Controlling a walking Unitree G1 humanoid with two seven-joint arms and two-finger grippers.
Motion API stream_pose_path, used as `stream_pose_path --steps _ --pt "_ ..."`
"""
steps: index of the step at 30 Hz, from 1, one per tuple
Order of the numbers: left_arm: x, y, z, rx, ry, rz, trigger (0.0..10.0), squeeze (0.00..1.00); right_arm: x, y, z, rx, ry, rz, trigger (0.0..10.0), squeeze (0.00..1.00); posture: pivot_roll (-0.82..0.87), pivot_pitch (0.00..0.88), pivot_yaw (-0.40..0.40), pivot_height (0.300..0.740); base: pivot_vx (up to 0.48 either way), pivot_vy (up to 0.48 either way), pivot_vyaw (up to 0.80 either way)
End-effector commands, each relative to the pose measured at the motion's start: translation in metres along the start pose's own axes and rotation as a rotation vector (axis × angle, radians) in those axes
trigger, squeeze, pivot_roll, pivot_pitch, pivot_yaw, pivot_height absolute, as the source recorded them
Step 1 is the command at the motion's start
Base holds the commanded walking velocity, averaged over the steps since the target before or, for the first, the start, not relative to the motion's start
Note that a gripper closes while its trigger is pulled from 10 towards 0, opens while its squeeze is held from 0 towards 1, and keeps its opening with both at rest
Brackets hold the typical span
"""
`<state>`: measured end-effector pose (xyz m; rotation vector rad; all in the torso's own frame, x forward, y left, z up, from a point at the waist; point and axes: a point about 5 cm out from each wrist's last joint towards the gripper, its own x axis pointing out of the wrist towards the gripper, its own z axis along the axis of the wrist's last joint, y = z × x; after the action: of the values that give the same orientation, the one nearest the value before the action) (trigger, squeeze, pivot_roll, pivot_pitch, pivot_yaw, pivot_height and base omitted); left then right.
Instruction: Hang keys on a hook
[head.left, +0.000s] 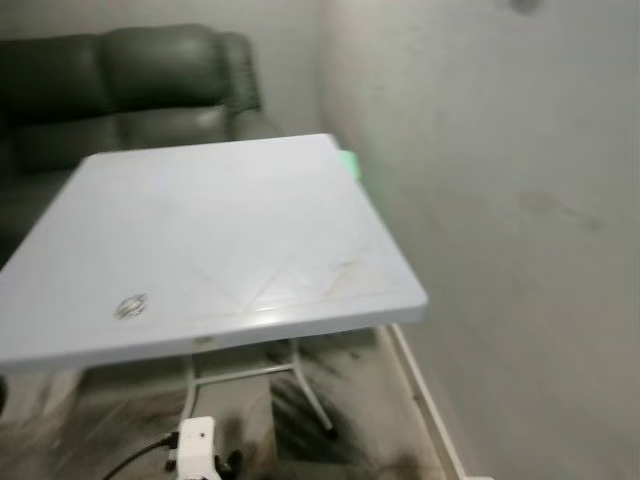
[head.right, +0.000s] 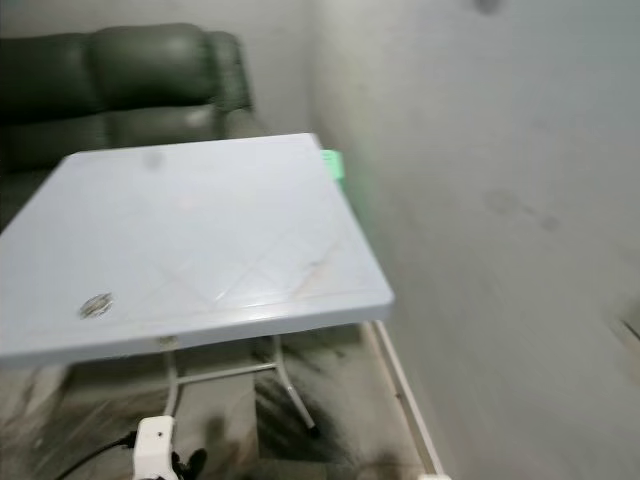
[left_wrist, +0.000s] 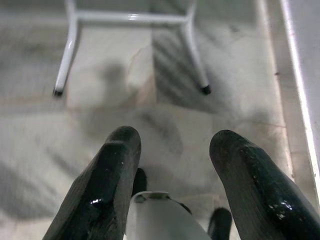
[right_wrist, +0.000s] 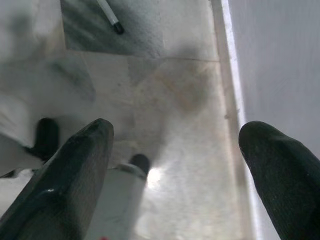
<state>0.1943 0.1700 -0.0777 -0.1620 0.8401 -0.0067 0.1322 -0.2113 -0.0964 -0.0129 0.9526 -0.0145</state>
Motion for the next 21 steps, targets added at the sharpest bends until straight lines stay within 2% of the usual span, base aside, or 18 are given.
stream_pose_path --steps 1,14,18,21 --pt "-0.0021 0.0102 -0.0013 0.011 0.012 0.026 10.0 0.0 0.0045 0.0074 0.0125 0.0 -0.034 0.026 10.0 0.0 0.01 0.0 -0.037 0.74 0.0 0.0 0.8" --pt "-0.0013 0.0083 0.0 0.014 0.012 0.019 10.0 0.0 0.0045 0.0095 0.0121 -0.002 -0.036 0.042 10.0 0.0 0.02 0.0 -0.041 0.74 0.0 0.0 0.8" --pt "-0.0016 0.0075 -0.0022 0.02 0.019 0.014 10.0 0.0 0.0044 0.0085 0.0119 0.053 -0.037 0.035 10.0 0.0 0.02 0.0 -0.038 0.74 0.0 0.0 0.0" --pt "-0.0017 0.0071 -0.0026 0.022 0.021 0.013 10.0 0.0 0.0043 0.008 0.0114 0.045 -0.034 0.034 10.0 0.0 0.02 0.0 -0.035 0.74 0.0 0.0 0.0"
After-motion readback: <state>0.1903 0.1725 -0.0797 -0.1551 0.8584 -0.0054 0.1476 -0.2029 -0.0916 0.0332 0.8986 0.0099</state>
